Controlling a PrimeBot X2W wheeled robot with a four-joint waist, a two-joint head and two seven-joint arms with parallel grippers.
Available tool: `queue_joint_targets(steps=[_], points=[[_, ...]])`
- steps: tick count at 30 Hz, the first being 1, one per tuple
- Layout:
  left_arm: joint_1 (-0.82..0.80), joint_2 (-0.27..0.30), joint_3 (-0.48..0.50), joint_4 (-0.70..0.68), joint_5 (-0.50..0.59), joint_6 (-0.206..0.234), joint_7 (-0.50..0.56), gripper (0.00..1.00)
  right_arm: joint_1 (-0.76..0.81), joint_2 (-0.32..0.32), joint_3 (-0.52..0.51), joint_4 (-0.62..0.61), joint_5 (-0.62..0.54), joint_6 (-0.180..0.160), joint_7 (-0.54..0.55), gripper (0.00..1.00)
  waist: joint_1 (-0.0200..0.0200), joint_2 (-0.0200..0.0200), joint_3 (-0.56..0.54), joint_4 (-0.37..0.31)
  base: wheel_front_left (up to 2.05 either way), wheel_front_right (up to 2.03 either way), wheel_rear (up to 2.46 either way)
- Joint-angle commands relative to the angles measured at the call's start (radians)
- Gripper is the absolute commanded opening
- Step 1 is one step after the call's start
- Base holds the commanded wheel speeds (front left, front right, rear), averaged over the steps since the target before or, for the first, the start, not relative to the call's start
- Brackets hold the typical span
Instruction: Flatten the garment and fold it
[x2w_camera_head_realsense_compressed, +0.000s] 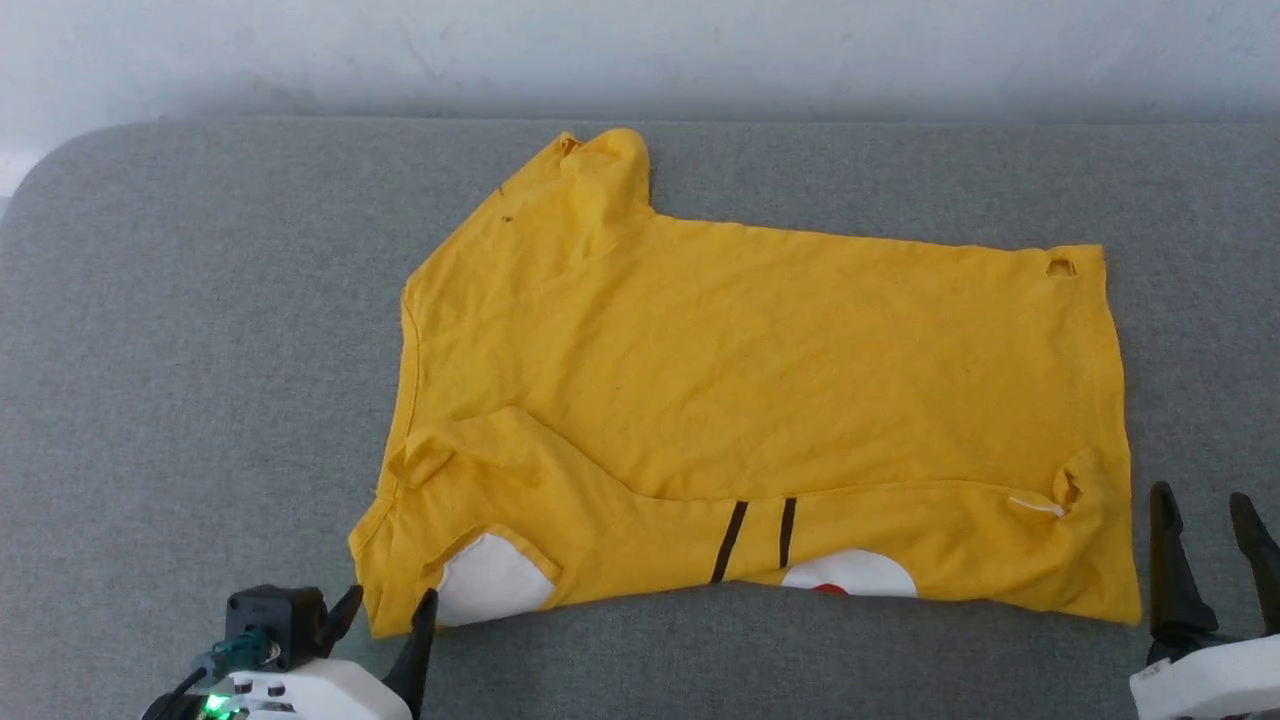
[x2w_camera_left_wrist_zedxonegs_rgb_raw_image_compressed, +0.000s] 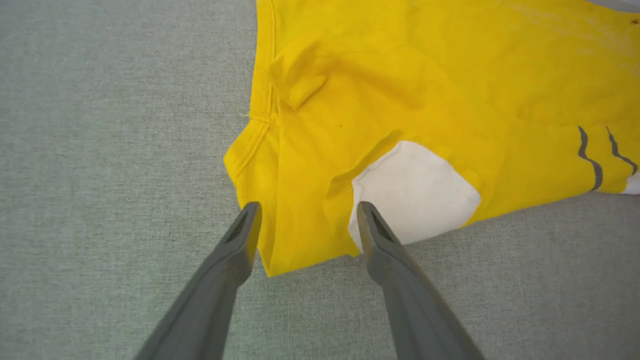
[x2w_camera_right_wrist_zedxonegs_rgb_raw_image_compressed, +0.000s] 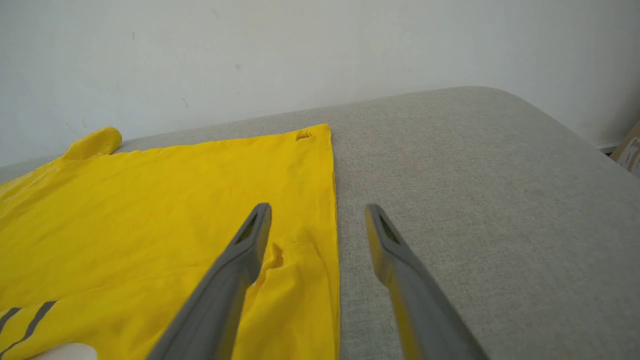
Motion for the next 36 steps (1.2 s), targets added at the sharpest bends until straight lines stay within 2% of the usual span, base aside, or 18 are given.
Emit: queue_joint_targets(steps=[1, 3, 11, 16, 17, 18, 19, 28, 36], points=[[-0.009, -0.003, 0.001, 0.007, -0.003, 0.015, 0.008, 1.0, -0.014, 0.003, 0.001, 0.001, -0.003, -0.001, -0.003, 1.0, -0.0001, -0.0001, 0.011, -0.004, 0.0, 0.0, 0.0], [-0.007, -0.011, 0.004, 0.017, -0.007, 0.03, 0.014, 1.0, -0.016, 0.003, 0.001, 0.001, -0.003, -0.001, -0.002, 1.0, -0.0001, -0.0001, 0.019, -0.004, 0.0, 0.0, 0.0], [-0.015, -0.039, -0.001, 0.075, -0.046, 0.041, 0.056, 1.0, -0.02, 0.003, 0.009, -0.01, -0.007, -0.001, 0.017, 1.0, -0.0001, -0.0001, 0.04, 0.004, 0.0, 0.0, 0.0], [-0.044, -0.054, -0.012, 0.105, -0.062, 0.019, 0.064, 1.0, -0.026, 0.003, 0.011, -0.023, -0.011, -0.001, 0.032, 1.0, -0.0001, -0.0001, 0.052, 0.01, 0.0, 0.0, 0.0], [-0.052, -0.057, -0.017, 0.111, -0.065, 0.008, 0.062, 0.94, -0.027, 0.003, 0.011, -0.026, -0.012, -0.001, 0.035, 1.0, -0.0001, -0.0001, 0.054, 0.01, 0.0, 0.0, 0.0], [-0.06, -0.062, -0.017, 0.117, -0.069, -0.002, 0.056, 0.41, -0.029, 0.003, 0.011, -0.028, -0.012, -0.001, 0.037, 1.0, -0.0001, -0.0001, 0.056, 0.011, 0.0, 0.0, 0.0], [-0.068, -0.067, -0.015, 0.123, -0.072, -0.009, 0.046, 0.0, -0.03, 0.003, 0.012, -0.031, -0.013, -0.001, 0.039, 1.0, -0.0001, -0.0001, 0.057, 0.011, 0.0, 0.0, 0.0], [-0.06, -0.062, 0.023, 0.136, -0.11, -0.032, 0.004, 0.0, -0.037, 0.003, -0.002, -0.077, -0.027, -0.001, 0.102, 1.0, -0.0001, -0.0001, 0.058, -0.002, 0.0, 0.0, 0.0], [-0.017, -0.037, 0.053, 0.056, -0.116, -0.006, -0.006, 0.0, 0.003, 0.003, -0.076, -0.125, -0.081, -0.001, 0.403, 1.0, -0.0001, -0.0001, 0.06, -0.002, 0.0, 0.0, 0.0]])
